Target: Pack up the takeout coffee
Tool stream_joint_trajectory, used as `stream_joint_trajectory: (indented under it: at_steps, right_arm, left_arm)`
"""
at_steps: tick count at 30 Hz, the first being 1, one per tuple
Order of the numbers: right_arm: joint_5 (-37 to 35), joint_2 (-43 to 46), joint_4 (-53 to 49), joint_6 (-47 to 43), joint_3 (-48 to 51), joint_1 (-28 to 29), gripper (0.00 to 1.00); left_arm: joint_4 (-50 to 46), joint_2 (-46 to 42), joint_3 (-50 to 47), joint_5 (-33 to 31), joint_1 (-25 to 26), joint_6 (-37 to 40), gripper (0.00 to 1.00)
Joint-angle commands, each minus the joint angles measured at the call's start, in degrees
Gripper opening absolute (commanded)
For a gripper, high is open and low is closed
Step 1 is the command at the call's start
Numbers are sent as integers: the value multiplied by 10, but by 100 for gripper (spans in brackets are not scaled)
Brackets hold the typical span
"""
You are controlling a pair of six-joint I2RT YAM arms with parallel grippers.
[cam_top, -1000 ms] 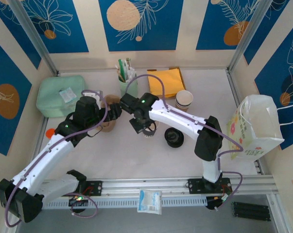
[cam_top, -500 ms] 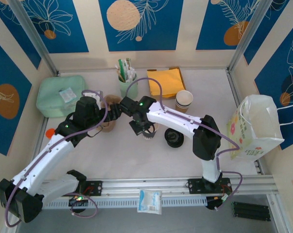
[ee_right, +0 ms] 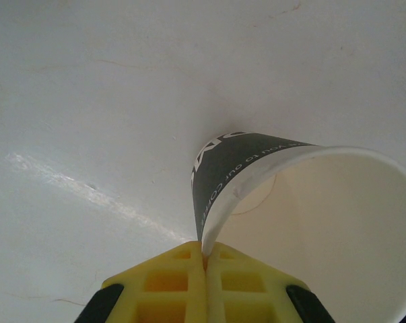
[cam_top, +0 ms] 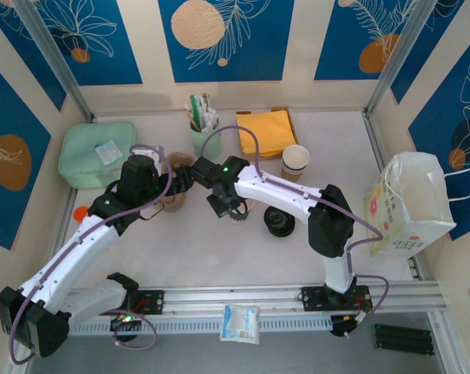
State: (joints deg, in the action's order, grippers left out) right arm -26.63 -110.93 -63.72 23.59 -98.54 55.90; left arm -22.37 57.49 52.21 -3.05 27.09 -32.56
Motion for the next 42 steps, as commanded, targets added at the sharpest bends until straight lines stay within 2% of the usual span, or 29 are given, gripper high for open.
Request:
stream_joint_trajectory:
  at_steps: [1, 6, 9, 19, 27, 32, 35, 42]
  right_arm:
    - [-5, -19, 2, 1, 8, 8, 0]
    - [-4, -23, -2, -3, -1, 9, 20]
    - [-4, -18, -13, -3, -13, 11, 25]
    - [-6, 78, -54, 23, -25, 0, 29]
    - [25, 190, -48, 68, 119, -62, 36]
    - [68, 240, -18, 80, 214, -107, 39]
    - [99, 252, 4, 82, 256, -124, 39]
    - [116, 238, 32, 81, 308, -126, 43]
  left_arm:
    - [12, 0, 0, 19, -2, -5, 99]
    - [12, 1, 1, 20, -2, -6, 99]
    - [12, 2, 2, 22, -2, -5, 99]
    - [8, 2, 12, 32, -2, 7, 99]
    - [3, 17, 39, 64, 1, 20, 100]
    - [-2, 39, 61, 68, 24, 27, 99]
    - [2, 57, 71, 65, 46, 27, 99]
    - [19, 92, 78, 61, 79, 18, 100]
